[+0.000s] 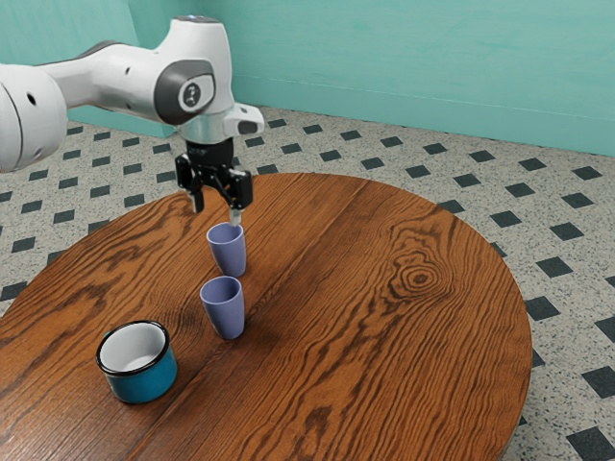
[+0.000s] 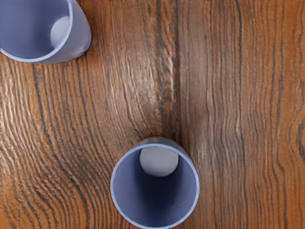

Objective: Place the left cup onto the right cup

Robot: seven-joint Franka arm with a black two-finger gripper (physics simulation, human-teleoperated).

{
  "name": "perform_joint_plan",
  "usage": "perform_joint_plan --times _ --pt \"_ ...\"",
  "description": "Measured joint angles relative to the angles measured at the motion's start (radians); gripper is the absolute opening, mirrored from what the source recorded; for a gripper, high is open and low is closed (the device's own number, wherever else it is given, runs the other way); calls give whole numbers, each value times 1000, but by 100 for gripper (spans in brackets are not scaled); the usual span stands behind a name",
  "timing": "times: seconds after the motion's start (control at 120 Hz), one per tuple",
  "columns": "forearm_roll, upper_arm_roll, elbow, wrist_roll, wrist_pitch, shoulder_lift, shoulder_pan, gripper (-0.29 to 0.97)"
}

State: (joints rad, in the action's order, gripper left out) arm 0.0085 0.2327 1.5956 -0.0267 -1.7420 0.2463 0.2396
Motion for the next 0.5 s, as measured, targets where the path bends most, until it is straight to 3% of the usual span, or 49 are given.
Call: perform_joint_plan --times 0.5 --pt "-17 -54 -132 -99 -120 220 -112 44"
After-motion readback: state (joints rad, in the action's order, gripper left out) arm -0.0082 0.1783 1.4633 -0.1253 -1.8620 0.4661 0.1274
